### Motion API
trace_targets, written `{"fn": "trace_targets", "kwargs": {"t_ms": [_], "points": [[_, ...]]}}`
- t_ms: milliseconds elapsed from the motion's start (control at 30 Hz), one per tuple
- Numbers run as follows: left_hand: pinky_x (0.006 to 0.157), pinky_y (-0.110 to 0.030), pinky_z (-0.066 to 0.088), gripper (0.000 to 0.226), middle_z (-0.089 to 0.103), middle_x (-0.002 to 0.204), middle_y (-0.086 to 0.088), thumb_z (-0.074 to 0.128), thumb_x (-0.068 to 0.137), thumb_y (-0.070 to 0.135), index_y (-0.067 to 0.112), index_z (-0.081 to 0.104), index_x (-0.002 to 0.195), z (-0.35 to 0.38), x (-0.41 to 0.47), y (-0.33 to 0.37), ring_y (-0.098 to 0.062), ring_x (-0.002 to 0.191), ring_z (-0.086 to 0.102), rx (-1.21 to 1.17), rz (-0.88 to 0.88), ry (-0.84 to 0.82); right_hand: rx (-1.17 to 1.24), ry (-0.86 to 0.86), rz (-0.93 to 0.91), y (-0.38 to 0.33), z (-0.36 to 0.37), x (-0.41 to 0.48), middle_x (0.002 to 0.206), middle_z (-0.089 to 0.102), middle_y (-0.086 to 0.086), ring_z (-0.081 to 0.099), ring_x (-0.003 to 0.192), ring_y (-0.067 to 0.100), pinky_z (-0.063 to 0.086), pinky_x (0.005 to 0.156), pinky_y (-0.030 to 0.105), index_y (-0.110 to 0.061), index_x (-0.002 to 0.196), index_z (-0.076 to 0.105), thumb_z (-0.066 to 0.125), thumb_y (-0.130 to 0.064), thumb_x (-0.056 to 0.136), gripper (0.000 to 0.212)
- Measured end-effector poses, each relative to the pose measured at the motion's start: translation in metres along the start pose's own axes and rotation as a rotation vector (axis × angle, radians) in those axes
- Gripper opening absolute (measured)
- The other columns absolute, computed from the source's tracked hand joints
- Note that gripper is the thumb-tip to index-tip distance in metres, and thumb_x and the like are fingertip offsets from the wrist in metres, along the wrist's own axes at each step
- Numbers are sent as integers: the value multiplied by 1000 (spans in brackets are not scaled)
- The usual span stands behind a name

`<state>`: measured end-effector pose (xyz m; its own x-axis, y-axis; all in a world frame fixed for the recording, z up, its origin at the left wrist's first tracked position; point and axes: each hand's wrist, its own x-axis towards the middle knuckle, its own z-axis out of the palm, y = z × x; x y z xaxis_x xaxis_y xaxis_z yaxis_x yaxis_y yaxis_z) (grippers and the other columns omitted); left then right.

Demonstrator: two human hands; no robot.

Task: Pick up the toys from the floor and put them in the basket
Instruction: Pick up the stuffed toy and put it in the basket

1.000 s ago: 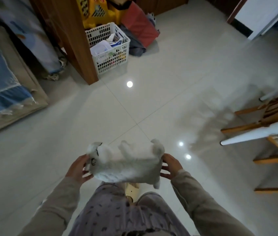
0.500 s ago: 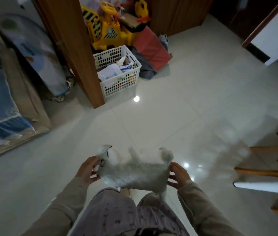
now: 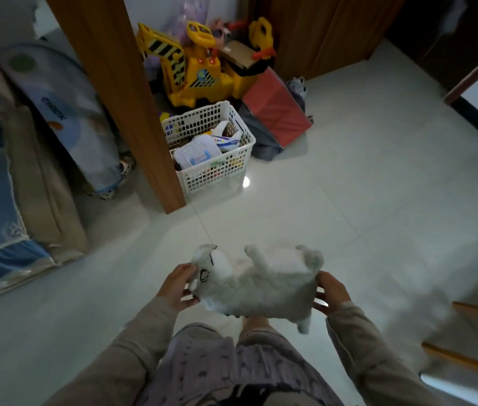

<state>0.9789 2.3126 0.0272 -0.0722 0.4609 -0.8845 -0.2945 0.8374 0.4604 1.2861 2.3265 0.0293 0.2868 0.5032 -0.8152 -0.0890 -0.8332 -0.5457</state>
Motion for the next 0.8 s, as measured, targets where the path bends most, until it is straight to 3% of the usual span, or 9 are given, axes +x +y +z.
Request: {"fn": "trace_targets", "kwargs": {"t_ms": [133,267,400,567,800], "points": [[63,-31,47,11,52,89,-1,48,94,28,24,55,87,19,29,35,-22,76,51,-68,-13,67,-97,-65,-3,-60,16,39,83,58,3,57,73,23,47,60,29,-20,75,58,48,-21,92,20],[62,-31,47,11,52,90,-1,47,94,28,20,53,100,34,56,72,-22,77,51,-124,-28,163,-178,-162,-14,-121,37,75,85,54,7,54,69,23,45,57,27,-16,92,59,48,-19,94,12],[76,-37,44,14,49,101,-8,49,94,26,18,51,105,46,80,113,-24,78,49,-224,3,258,-245,-267,-18,-180,59,109,88,56,7,56,72,24,46,59,28,-14,100,57,47,-18,96,11],[71,-37,45,16,50,89,-5,49,94,28,17,52,106,58,102,155,-23,73,49,-335,-11,318,-334,-327,-31,-248,94,145,85,57,7,56,71,23,45,58,27,-14,95,58,48,-16,95,11],[59,-30,45,11,51,84,-5,51,92,26,19,52,100,58,162,236,-23,71,48,-362,-72,324,-380,-327,-20,-324,154,205,95,54,12,53,74,26,45,60,28,-9,105,56,47,-14,95,15]]}}
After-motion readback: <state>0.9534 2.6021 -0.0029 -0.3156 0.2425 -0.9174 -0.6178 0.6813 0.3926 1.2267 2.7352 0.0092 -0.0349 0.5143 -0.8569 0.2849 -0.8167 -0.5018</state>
